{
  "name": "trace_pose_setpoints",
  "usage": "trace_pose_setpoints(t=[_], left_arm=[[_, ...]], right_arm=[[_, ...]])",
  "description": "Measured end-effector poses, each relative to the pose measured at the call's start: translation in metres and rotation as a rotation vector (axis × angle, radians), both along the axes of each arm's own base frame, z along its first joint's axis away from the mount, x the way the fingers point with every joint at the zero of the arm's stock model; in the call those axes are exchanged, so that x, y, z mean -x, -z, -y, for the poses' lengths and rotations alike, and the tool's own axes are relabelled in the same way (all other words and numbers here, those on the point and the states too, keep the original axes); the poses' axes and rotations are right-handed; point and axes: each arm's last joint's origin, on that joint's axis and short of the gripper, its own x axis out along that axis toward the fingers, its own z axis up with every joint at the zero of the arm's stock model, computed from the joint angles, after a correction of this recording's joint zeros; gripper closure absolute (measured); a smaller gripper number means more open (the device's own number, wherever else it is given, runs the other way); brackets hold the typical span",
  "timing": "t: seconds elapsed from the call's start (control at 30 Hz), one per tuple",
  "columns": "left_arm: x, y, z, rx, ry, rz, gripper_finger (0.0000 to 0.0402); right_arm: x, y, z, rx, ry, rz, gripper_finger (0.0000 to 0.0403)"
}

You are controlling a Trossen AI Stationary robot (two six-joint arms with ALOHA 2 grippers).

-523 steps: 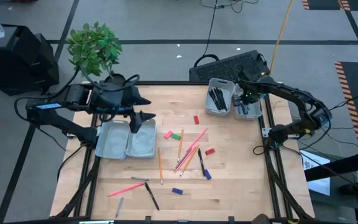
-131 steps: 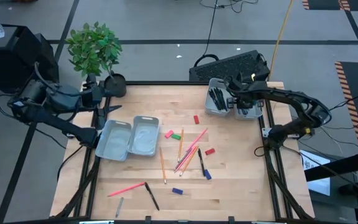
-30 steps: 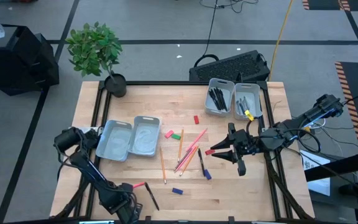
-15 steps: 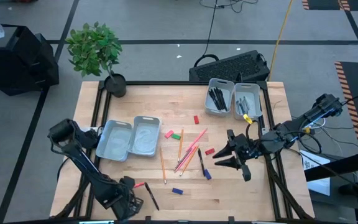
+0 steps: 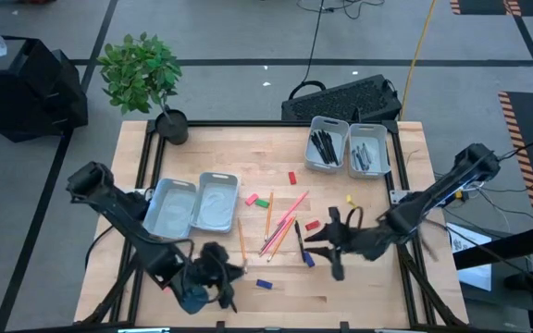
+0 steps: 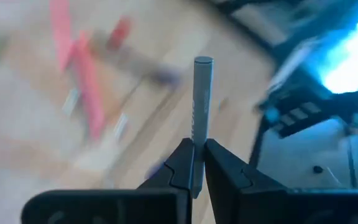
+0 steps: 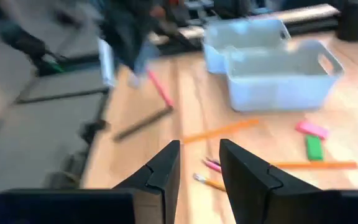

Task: Sort crayons/erasers/pens/pencils in bins
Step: Put the gray crayon into the top right gray bin

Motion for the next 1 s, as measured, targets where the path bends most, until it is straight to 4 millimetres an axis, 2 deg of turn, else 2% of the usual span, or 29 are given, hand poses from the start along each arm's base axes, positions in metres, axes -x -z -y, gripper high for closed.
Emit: trace_pose_setpoints(t=[0.07,0.2,0.3,0.4,0.5,0.6,0.83,1.0], left_arm=[[-0.014,-0.013,0.0,-0.118,0.089,0.123,0.0371],[-0.035,-0.037,-0.009,-0.313,0.184,0.323,0.0371],[-0.045,-0.047,-0.019,-0.436,0.192,0.395,0.0371],[-0.056,-0.052,-0.035,-0.518,0.179,0.422,0.0371],[-0.069,-0.053,-0.055,-0.54,0.173,0.42,0.0371],[-0.075,-0.055,-0.066,-0.536,0.163,0.437,0.0371],[-0.079,-0.058,-0.072,-0.529,0.207,0.476,0.0371],[-0.079,-0.06,-0.071,-0.515,0.207,0.498,0.0371]], right_arm=[[-0.009,0.002,-0.007,-0.059,0.005,0.056,0.0297],[-0.018,-0.017,-0.021,-0.136,-0.071,0.297,0.0282],[-0.017,-0.032,-0.025,-0.114,-0.094,0.442,0.0262],[-0.016,-0.037,-0.021,-0.073,-0.077,0.477,0.0249],[-0.018,-0.036,-0.017,-0.037,-0.012,0.465,0.0247],[-0.019,-0.036,-0.015,-0.009,0.014,0.47,0.025],[-0.024,-0.036,-0.006,-0.04,0.088,0.47,0.0263],[-0.025,-0.04,-0.003,-0.05,0.063,0.506,0.0262]])
